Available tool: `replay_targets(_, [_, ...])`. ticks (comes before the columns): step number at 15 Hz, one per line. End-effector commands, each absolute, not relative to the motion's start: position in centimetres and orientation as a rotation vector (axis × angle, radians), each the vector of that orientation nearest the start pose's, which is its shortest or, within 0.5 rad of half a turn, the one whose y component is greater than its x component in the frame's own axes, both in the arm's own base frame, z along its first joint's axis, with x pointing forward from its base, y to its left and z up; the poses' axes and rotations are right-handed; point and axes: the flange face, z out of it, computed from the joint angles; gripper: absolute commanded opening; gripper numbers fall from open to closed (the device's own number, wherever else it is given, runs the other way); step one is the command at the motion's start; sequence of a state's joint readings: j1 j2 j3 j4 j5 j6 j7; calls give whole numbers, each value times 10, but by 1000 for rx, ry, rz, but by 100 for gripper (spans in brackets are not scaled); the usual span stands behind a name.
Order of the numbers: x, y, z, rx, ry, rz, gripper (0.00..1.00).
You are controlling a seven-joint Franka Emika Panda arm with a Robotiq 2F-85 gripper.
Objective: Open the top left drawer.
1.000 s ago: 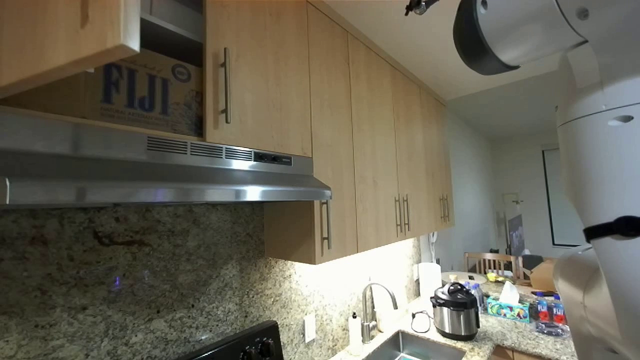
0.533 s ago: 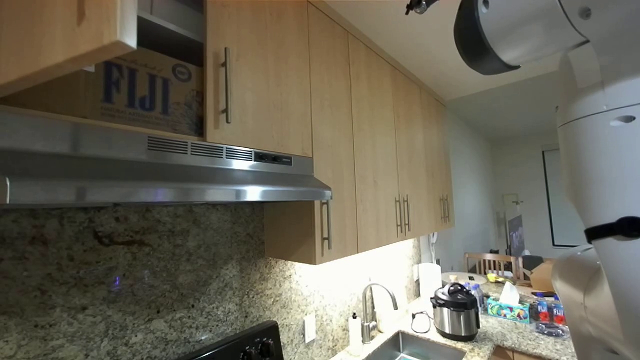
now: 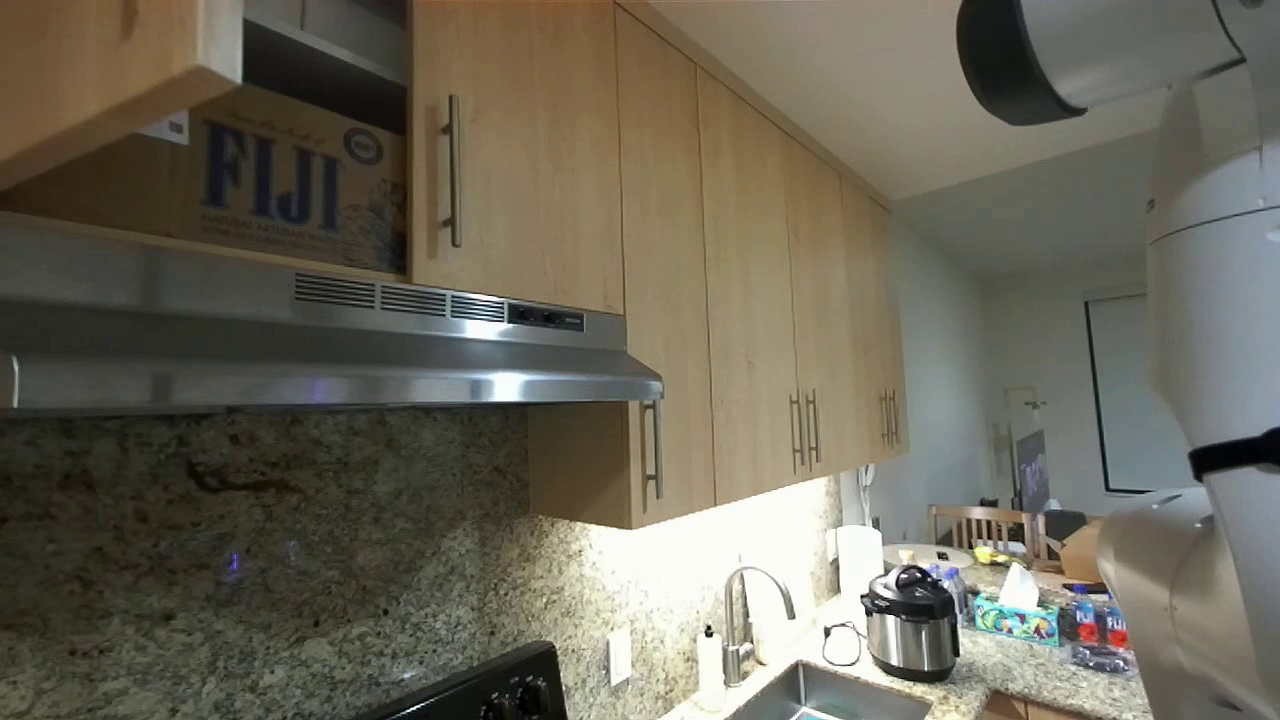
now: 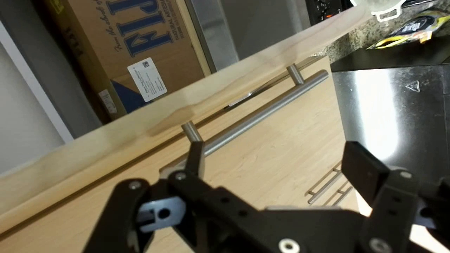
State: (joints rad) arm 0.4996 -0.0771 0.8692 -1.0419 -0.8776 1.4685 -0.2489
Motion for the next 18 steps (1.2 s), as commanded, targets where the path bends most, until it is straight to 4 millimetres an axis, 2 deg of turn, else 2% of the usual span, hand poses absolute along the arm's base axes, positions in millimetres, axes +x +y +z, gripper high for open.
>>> replay_targets(1, [143,426,916,-2616,-2002,-1544,100])
replay_targets(3, [147,427,915,-2619,-2003,-1537,100])
replay_targets(5, [138,422,925,-2601,-1973,-1592,100])
replay_targets(9, [110,401,957,-2540,-1823,-1804,100])
replay_targets(12, [102,376,985,-2504,-1614,-1977,100])
replay_targets(13, [105,369,991,-2502,-1552,-2004,100])
replay_targets(18, [146,346,1002,-2577,-1289,-2076,100])
